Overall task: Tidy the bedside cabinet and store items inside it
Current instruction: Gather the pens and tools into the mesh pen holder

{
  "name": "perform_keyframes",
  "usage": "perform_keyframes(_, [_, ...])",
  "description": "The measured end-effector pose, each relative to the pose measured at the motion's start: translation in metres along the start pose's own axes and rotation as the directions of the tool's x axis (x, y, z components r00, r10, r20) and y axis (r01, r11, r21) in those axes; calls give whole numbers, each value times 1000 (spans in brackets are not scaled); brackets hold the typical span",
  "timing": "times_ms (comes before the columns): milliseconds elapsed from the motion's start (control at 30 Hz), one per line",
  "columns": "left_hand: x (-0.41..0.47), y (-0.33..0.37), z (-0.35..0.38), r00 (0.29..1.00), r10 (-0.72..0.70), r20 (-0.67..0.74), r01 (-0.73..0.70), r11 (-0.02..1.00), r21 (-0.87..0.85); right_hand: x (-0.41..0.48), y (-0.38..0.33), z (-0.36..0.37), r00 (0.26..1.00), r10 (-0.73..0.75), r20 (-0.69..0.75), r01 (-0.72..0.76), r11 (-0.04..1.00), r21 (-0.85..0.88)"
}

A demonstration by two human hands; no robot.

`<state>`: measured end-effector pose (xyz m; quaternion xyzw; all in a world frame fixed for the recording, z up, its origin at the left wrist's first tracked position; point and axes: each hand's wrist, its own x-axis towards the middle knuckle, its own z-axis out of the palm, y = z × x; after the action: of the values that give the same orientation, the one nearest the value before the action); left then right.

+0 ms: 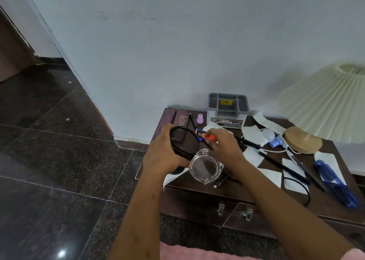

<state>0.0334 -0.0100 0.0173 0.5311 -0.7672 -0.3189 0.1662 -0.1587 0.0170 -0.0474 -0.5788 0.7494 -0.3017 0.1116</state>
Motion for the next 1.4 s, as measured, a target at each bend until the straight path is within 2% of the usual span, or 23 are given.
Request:
perform_keyframes(67, [0, -1, -2, 1000, 6, 9, -6, 1000, 19, 5, -17, -18, 987, 75, -144, -33, 962, 271])
perform_keyframes(100, [0, -1, -3, 1000, 6, 14, -7, 1000, 28, 8, -27, -31, 981, 107, -164, -30, 911, 410])
perform_keyframes(167, [0, -2, -5, 1000, 9, 18, -10, 999, 40, 12, -48, -58, 991, 88, -100, -14, 818, 575])
perform_keyframes(200, [0, -1, -5, 1000, 13, 17, -13, 999, 41, 12, -56, -69, 998, 34, -52, 3, 811, 585])
perform_keyframes(267, [0, 1, -6, 1000, 26, 11, -26, 999, 37, 8, -69, -82, 994, -95, 47, 61, 874, 482])
perform_keyframes(333, [-1, 5, -5, 999, 41, 11, -41, 998, 36, 0, -74, -80, 969, -182, 168, 126, 946, 298])
perform_keyframes(433, [-4, 10, -3, 998, 63, 15, -64, 997, 32, -10, -70, -62, 934, -205, 294, 198, 979, 54])
perform_keyframes(500, [-6, 11, -3, 997, 77, 25, -78, 996, 33, -12, -67, -56, 924, -220, 312, 232, 973, 0])
perform_keyframes(600, [-6, 10, -4, 995, 97, 35, -99, 993, 66, -11, -64, -60, 931, -216, 294, 221, 975, 15])
perform_keyframes(733, [-5, 12, 1, 992, 121, 45, -125, 988, 96, -4, -46, -80, 974, -127, 186, 98, 983, 156])
perform_keyframes(800, [-4, 14, 6, 988, 135, 71, -142, 985, 100, 0, -22, -92, 993, -43, 110, 25, 987, 157])
perform_keyframes(900, [-4, 20, 13, 980, 170, 107, -181, 978, 105, -5, 35, -102, 982, 158, 101, -154, 987, -52])
perform_keyframes(1033, [-6, 31, 22, 967, 205, 153, -225, 966, 129, -26, 88, -98, 907, 381, 180, -309, 892, -330])
perform_keyframes(1133, [-10, 37, 26, 958, 223, 182, -250, 958, 138, -33, 98, -88, 880, 436, 188, -312, 829, -464])
perform_keyframes(1233, [-14, 41, 28, 953, 226, 201, -259, 953, 158, -35, 97, -80, 859, 481, 177, -338, 790, -512])
perform_keyframes(1400, [-15, 44, 30, 948, 228, 223, -268, 949, 166, -39, 92, -71, 892, 446, 70, -326, 744, -584])
